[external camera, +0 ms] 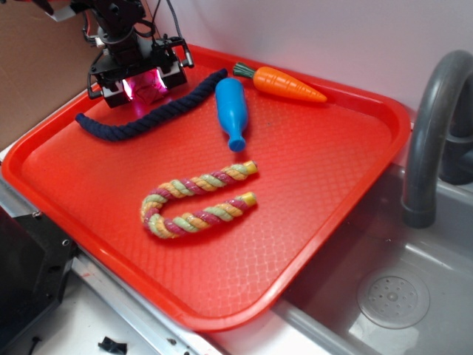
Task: Grab the red paper.
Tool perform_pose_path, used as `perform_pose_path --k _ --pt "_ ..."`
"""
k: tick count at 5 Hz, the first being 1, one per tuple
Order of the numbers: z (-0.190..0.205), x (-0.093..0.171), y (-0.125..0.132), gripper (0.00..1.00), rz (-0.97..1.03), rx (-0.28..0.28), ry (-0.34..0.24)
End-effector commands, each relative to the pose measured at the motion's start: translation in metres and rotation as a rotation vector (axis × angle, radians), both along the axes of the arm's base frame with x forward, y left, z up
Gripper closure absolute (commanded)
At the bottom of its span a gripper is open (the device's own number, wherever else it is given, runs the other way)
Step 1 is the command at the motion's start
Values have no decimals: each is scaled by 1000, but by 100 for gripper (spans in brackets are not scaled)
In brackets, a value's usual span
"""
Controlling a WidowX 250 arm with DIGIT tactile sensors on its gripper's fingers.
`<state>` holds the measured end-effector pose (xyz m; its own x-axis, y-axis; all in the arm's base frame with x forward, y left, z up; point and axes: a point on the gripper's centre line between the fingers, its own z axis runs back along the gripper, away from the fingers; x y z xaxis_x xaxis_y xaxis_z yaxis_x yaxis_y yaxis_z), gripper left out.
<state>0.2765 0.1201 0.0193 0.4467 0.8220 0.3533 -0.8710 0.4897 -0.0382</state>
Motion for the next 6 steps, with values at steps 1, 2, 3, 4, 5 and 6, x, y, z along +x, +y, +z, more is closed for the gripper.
perform_pose_path --k 1,2,3,4,5,6 --pt "23 -2 3 100 -25 7 -57" --pt "64 -6 -12 100 -150 -86 -7" --pt "101 -11 -32 100 -342 -176 55" --pt "134 -27 -65 100 -569 -320 113" --pt "160 -55 -87 100 -630 -378 84" --pt "179 -76 -95 100 -679 -397 64"
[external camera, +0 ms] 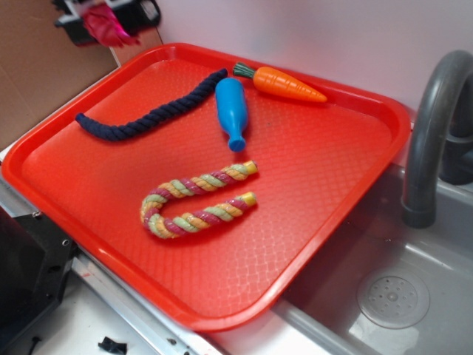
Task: Grab the red paper.
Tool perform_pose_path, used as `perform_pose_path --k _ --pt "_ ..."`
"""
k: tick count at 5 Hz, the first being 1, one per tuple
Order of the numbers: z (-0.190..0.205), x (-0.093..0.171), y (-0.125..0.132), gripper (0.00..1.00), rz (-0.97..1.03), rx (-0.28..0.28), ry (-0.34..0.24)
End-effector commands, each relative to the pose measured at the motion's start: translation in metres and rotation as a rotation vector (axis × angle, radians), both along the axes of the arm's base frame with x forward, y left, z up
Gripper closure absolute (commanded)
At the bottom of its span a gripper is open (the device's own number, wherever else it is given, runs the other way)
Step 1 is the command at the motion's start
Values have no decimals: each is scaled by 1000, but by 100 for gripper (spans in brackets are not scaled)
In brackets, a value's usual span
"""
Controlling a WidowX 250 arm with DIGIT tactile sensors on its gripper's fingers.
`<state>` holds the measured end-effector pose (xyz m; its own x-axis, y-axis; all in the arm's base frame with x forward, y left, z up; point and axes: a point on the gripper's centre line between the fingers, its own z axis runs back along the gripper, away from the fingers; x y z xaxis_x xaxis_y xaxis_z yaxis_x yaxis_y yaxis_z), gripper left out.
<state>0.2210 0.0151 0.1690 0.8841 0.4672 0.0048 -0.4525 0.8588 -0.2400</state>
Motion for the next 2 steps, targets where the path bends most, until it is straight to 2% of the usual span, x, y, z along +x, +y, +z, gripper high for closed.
perform_pose_path --k 1,2 --pt "33 -32 4 100 -14 7 -107" --pt "25 -30 14 100 81 -20 -41"
